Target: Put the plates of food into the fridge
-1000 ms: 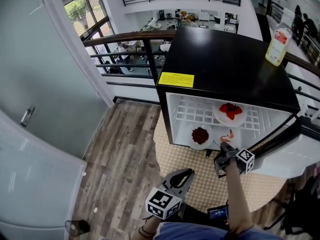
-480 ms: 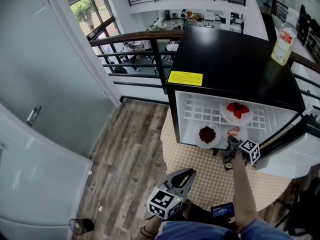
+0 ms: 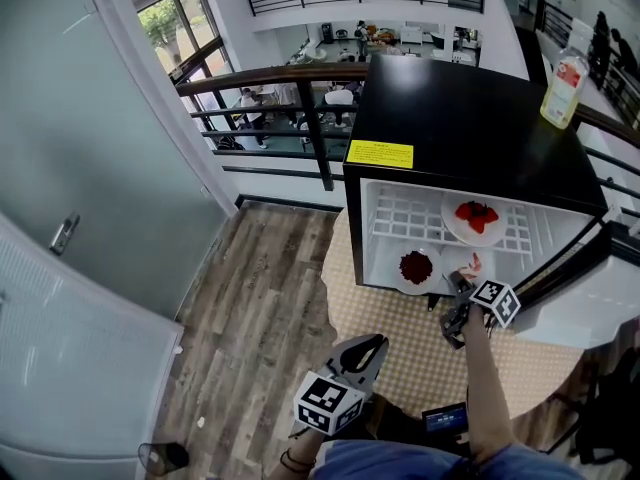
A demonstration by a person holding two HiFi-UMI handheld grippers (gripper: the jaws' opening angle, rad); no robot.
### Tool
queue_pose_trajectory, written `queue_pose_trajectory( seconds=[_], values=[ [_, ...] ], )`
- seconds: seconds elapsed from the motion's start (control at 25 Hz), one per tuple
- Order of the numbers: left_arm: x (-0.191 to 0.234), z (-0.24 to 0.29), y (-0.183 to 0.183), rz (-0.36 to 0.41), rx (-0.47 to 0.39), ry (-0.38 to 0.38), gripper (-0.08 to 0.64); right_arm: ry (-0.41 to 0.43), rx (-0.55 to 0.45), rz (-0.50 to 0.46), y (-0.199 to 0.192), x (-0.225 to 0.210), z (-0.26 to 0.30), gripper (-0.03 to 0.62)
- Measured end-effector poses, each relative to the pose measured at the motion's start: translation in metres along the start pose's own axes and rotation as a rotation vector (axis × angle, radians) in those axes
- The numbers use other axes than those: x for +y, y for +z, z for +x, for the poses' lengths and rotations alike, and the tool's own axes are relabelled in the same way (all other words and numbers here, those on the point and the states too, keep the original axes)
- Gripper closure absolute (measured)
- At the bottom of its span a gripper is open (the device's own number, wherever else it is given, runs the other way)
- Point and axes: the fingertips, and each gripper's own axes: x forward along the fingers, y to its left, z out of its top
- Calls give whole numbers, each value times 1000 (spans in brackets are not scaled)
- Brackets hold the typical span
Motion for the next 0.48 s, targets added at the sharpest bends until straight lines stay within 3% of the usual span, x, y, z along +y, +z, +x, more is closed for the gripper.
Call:
queue_pose_trajectory(
  seconds=[0.32,0.48],
  values=[
    [5,-11,-3,2,2,-29,526,25,39,-29,-41,-9,-31,331],
    [7,-16,-4,3,2,-53,526,67,46,-129,-67,3,-58,435]
  ],
)
